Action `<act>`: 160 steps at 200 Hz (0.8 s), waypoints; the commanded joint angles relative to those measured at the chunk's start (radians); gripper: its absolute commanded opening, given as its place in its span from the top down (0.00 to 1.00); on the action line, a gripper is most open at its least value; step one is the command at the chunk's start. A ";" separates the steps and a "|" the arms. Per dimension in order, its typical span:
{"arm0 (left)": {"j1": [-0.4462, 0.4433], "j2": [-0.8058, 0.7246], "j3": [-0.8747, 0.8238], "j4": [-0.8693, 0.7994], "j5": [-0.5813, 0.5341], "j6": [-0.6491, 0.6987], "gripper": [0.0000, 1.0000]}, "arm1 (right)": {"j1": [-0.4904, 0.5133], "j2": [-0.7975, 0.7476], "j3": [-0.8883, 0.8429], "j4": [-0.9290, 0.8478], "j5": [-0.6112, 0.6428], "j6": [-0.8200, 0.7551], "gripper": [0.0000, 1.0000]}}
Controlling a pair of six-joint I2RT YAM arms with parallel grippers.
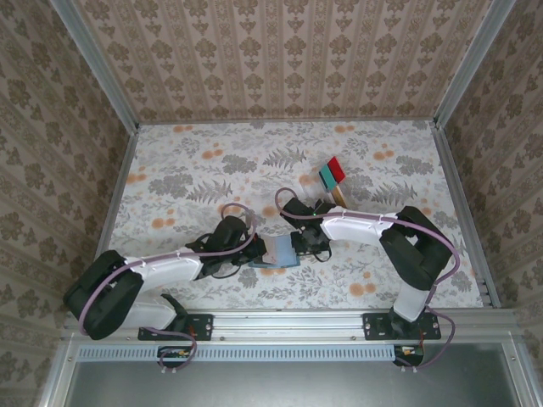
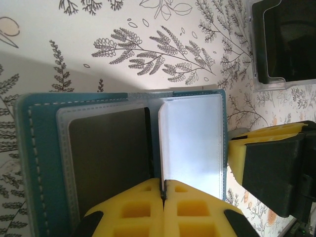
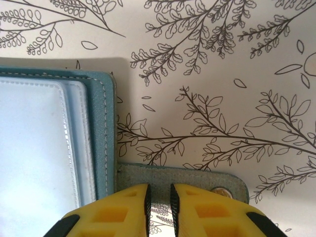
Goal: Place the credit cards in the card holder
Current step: Insert the credit card into the card slot.
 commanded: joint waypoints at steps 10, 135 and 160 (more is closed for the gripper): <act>-0.010 0.026 -0.011 -0.007 -0.009 0.042 1.00 | -0.002 0.065 -0.024 0.030 -0.038 0.021 0.78; -0.070 0.136 0.139 -0.231 -0.081 0.139 0.92 | -0.002 0.069 -0.026 0.030 -0.048 0.026 0.78; -0.073 0.136 0.169 -0.306 -0.092 0.158 0.94 | -0.002 0.069 -0.026 0.030 -0.043 0.026 0.78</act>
